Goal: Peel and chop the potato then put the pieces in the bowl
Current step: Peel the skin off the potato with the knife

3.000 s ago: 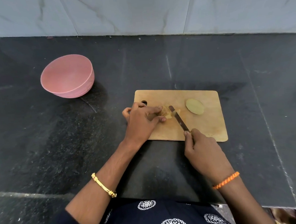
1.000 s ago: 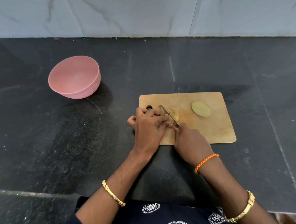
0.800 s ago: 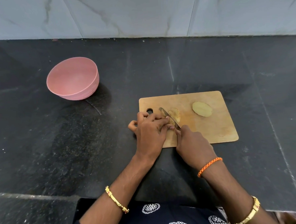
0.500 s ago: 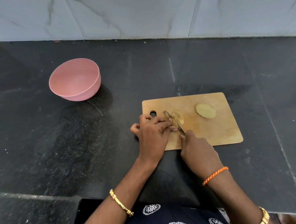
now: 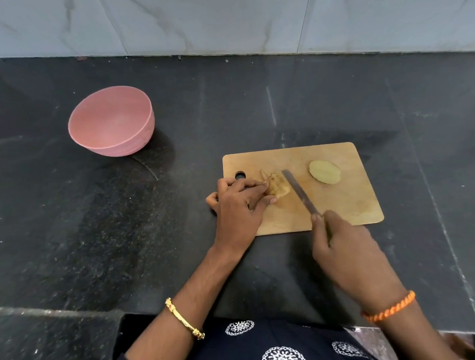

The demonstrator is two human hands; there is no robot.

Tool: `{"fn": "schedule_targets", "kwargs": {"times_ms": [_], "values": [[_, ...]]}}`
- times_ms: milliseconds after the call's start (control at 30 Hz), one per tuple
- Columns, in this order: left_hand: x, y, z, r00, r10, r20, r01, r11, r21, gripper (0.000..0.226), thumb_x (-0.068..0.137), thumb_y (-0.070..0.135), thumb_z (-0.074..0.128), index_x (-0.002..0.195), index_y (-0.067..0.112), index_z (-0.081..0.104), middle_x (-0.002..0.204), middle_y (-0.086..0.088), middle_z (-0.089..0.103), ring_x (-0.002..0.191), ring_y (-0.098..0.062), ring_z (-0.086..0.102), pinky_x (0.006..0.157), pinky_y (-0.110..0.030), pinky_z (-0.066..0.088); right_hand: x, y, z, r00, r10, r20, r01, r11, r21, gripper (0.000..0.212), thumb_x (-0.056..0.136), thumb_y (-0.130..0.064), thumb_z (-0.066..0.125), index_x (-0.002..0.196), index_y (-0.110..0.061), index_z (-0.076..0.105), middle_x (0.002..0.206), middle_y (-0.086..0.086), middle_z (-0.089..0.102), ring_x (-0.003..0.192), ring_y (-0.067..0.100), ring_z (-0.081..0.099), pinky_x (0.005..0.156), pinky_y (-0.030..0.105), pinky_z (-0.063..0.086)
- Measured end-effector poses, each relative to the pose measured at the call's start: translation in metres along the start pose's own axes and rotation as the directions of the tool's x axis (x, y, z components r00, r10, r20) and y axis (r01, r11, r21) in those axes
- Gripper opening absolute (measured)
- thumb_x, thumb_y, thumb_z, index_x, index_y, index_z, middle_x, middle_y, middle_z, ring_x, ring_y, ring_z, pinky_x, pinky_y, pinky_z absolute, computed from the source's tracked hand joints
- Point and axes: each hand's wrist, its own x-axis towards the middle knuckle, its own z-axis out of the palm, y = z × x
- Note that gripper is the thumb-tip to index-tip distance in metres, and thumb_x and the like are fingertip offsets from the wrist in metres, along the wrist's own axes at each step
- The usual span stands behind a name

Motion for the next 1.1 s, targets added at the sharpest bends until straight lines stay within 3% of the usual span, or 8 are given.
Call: {"fn": "schedule_targets", "kwargs": {"times_ms": [200, 333, 500, 700, 933, 1100], "values": [[-0.002, 0.0, -0.002, 1.0, 0.013, -0.006, -0.013, 0.999, -0.035, 0.033, 0.071, 0.041, 0.076, 0.101, 0.028, 0.071, 0.102, 0.018, 0.065, 0.1, -0.002, 0.037, 0.081, -0.021, 0.017, 0.045, -0.017, 0.024, 0.985, -0.15, -0.084, 0.148, 0.988, -0.035, 0.027, 0.1, -0.037, 0.032, 0.085, -0.016, 0.041, 0.064, 0.005, 0.048, 0.063, 0.03, 0.05, 0.057, 0.034, 0.034], [-0.003, 0.001, -0.002, 0.999, -0.022, -0.045, 0.018, 0.996, -0.086, 0.027, 0.069, 0.039, 0.078, 0.095, 0.031, 0.072, 0.096, 0.023, 0.065, 0.097, 0.003, 0.038, 0.088, -0.014, 0.016, 0.049, -0.017, 0.039, 0.989, -0.138, -0.047, 0.134, 0.988, -0.071, 0.029, 0.1, -0.039, 0.028, 0.09, -0.015, 0.042, 0.07, 0.007, 0.052, 0.069, 0.031, 0.058, 0.057, 0.033, 0.039], [-0.003, -0.001, -0.003, 0.999, 0.006, -0.038, -0.008, 0.998, -0.07, 0.026, 0.069, 0.04, 0.078, 0.093, 0.029, 0.073, 0.095, 0.02, 0.068, 0.097, 0.003, 0.038, 0.082, -0.021, 0.019, 0.05, -0.014, 0.039, 0.988, -0.147, -0.042, 0.143, 0.985, -0.098, 0.028, 0.1, -0.039, 0.027, 0.092, -0.016, 0.041, 0.066, 0.003, 0.049, 0.062, 0.025, 0.053, 0.055, 0.032, 0.04], [-0.003, -0.002, -0.004, 1.0, 0.017, -0.013, -0.018, 0.998, -0.055, 0.027, 0.072, 0.04, 0.076, 0.096, 0.028, 0.073, 0.099, 0.02, 0.066, 0.102, 0.004, 0.032, 0.09, -0.016, 0.015, 0.04, -0.012, 0.038, 0.991, -0.135, -0.015, 0.133, 0.987, -0.096, 0.027, 0.1, -0.041, 0.026, 0.093, -0.019, 0.04, 0.068, 0.005, 0.055, 0.064, 0.025, 0.059, 0.056, 0.034, 0.047], [-0.002, 0.0, -0.005, 1.0, 0.019, -0.016, -0.019, 0.999, -0.043, 0.026, 0.073, 0.04, 0.075, 0.095, 0.027, 0.073, 0.099, 0.02, 0.067, 0.101, 0.003, 0.035, 0.09, -0.016, 0.014, 0.039, -0.012, 0.038, 0.996, -0.084, -0.021, 0.082, 0.993, -0.083, 0.03, 0.1, -0.041, 0.026, 0.095, -0.017, 0.042, 0.073, 0.008, 0.056, 0.067, 0.028, 0.059, 0.058, 0.035, 0.047], [-0.003, 0.003, -0.007, 1.0, 0.001, 0.005, -0.001, 1.0, -0.015, 0.028, 0.073, 0.042, 0.074, 0.098, 0.03, 0.072, 0.102, 0.019, 0.067, 0.104, -0.001, 0.037, 0.081, -0.025, 0.016, 0.03, -0.014, 0.036, 0.996, -0.088, -0.023, 0.087, 0.995, -0.057, 0.029, 0.1, -0.041, 0.026, 0.091, -0.018, 0.041, 0.072, 0.007, 0.057, 0.064, 0.026, 0.057, 0.055, 0.034, 0.044]]}}
